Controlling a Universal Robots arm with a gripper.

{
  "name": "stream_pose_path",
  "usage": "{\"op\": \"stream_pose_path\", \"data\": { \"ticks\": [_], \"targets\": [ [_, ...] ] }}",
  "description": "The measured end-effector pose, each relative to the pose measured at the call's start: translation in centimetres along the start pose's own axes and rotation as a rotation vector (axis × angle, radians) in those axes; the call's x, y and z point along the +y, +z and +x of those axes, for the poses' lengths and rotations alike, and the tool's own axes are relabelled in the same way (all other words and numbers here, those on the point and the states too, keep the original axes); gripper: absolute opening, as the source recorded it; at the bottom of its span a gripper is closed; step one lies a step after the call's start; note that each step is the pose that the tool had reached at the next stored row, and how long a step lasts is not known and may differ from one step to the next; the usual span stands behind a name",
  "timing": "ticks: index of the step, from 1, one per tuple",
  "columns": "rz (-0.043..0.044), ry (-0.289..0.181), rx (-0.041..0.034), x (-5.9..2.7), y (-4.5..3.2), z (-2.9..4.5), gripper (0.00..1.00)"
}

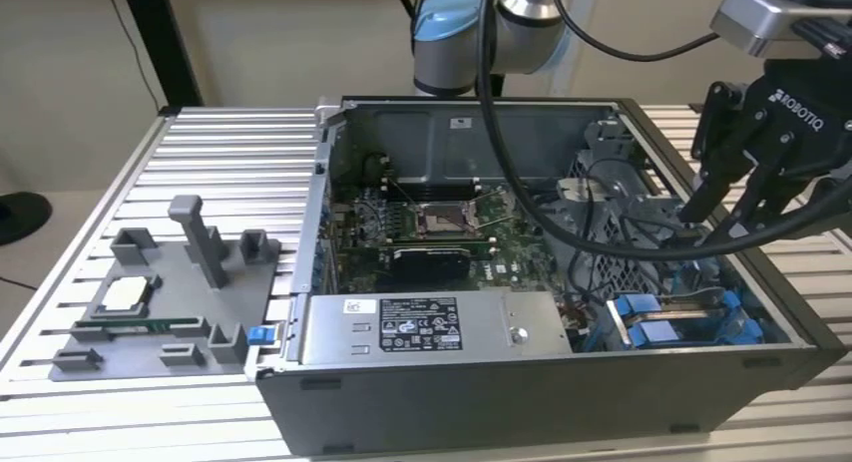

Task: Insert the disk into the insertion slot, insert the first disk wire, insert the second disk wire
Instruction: 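Insert the first disk wire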

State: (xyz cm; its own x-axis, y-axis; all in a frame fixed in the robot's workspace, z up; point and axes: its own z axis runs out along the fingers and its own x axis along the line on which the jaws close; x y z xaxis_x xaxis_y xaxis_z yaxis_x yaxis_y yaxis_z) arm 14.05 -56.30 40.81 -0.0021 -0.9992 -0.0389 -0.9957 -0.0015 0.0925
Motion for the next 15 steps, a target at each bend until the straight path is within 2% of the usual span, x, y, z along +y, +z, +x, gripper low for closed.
{"op": "stream_pose_path", "data": {
  "ticks": [4,10,12,15],
  "targets": [
    [0.0052,0.0,-0.0012,-0.03,0.24,-0.05,1.0],
    [0.0237,-0.001,-0.0011,-0.08,0.85,-0.24,1.0],
    [0.0296,-0.001,-0.0017,-0.09,0.92,-0.46,1.0],
    [0.0339,-0.002,-0.002,-0.09,0.95,-0.85,1.0]
  ]
}}
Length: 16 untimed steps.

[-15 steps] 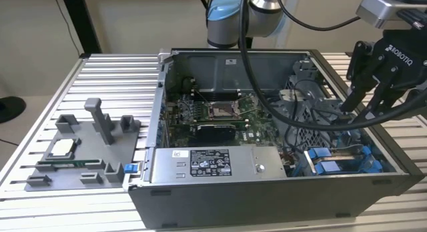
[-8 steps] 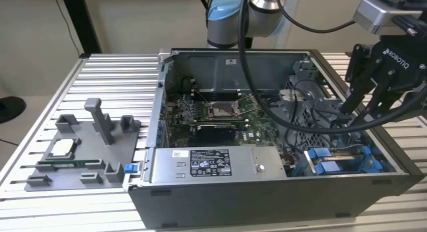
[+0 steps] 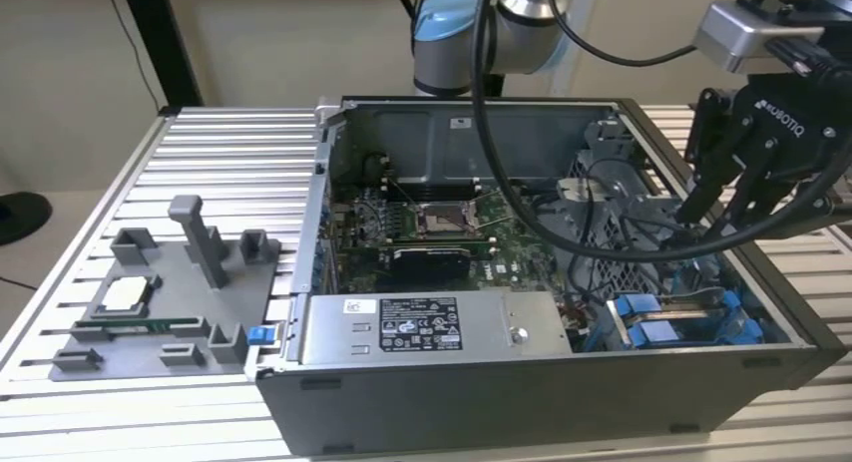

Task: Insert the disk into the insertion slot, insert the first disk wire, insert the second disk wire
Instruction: 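Insert the first disk wire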

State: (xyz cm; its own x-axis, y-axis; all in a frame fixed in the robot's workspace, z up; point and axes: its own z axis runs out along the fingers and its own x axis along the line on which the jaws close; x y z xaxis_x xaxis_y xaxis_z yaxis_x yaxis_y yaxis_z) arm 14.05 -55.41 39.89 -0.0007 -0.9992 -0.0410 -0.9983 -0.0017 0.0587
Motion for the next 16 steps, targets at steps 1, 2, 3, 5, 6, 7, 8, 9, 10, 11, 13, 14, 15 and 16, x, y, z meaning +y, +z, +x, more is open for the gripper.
{"op": "stream_pose_path", "data": {
  "ticks": [1,2,3,5,6,7,8,9,10,11,13,14,15,16],
  "targets": [
    [0.0009,0.0,0.0,-0.01,0.04,-0.05,1.0],
    [0.0012,0.0,-0.0001,-0.01,0.11,-0.07,1.0],
    [0.0015,0.0,-0.0003,-0.02,0.2,-0.09,1.0],
    [0.0017,0.0,0.0,-0.02,0.3,-0.14,1.0],
    [0.0017,0.0,-0.0001,-0.02,0.34,-0.16,1.0],
    [0.0018,0.0,-0.0001,-0.02,0.38,-0.17,1.0],
    [0.0018,0.0,0.0001,-0.02,0.42,-0.2,1.0],
    [0.0018,0.0,0.0001,-0.03,0.48,-0.21,1.0],
    [0.0017,0.0,0.0001,-0.03,0.55,-0.21,1.0],
    [0.0017,0.0,0.0001,-0.04,0.61,-0.21,1.0],
    [0.0017,0.0,0.0,-0.04,0.7,-0.21,1.0],
    [0.0016,0.0,0.0,-0.04,0.74,-0.2,1.0],
    [0.0015,0.0,0.0,-0.05,0.78,-0.2,1.0],
    [0.0013,0.0,0.0,-0.05,0.83,-0.2,1.0]
  ]
}}
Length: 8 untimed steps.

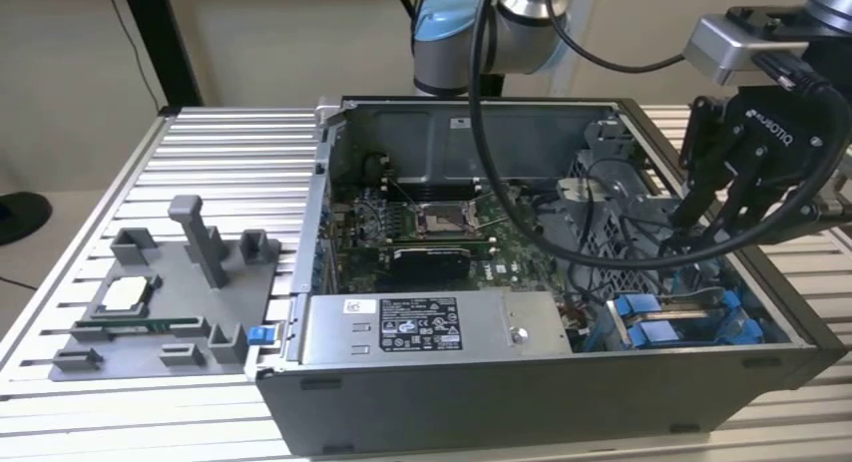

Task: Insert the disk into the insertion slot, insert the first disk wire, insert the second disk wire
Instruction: 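Insert the first disk wire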

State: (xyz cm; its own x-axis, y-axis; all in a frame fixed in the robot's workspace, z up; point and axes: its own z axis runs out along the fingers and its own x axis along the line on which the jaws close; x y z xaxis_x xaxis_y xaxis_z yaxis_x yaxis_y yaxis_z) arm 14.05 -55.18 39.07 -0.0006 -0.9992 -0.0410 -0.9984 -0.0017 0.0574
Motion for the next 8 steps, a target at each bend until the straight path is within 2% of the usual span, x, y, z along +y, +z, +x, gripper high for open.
{"op": "stream_pose_path", "data": {
  "ticks": [8],
  "targets": [
    [-0.0011,0.0,0.0001,-0.03,0.43,0.02,1.0]
  ]
}}
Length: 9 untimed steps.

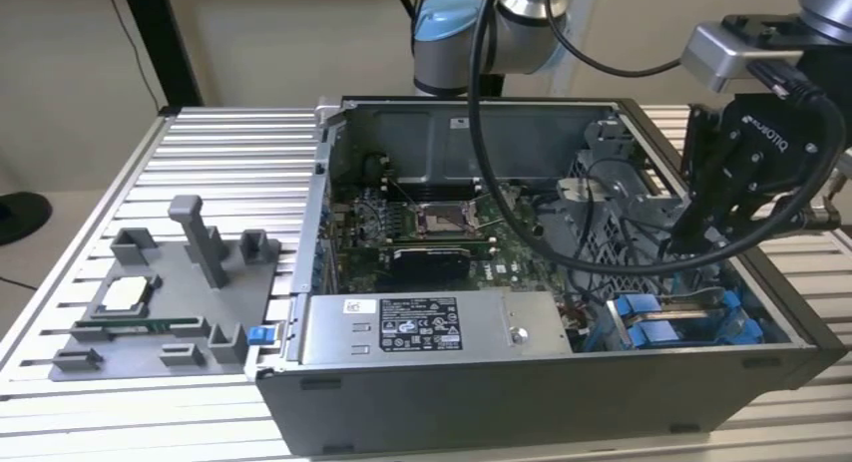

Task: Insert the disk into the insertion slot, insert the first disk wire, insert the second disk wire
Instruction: 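Insert the first disk wire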

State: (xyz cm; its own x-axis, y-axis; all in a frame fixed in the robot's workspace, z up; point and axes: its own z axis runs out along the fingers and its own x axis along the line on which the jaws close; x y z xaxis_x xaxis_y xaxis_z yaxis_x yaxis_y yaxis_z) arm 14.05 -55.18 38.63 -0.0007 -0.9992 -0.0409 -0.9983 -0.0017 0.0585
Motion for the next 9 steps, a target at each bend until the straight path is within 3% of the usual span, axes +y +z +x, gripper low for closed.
{"op": "stream_pose_path", "data": {
  "ticks": [9],
  "targets": [
    [-0.0005,0.0,-0.002,0.0,0.13,0.01,1.0]
  ]
}}
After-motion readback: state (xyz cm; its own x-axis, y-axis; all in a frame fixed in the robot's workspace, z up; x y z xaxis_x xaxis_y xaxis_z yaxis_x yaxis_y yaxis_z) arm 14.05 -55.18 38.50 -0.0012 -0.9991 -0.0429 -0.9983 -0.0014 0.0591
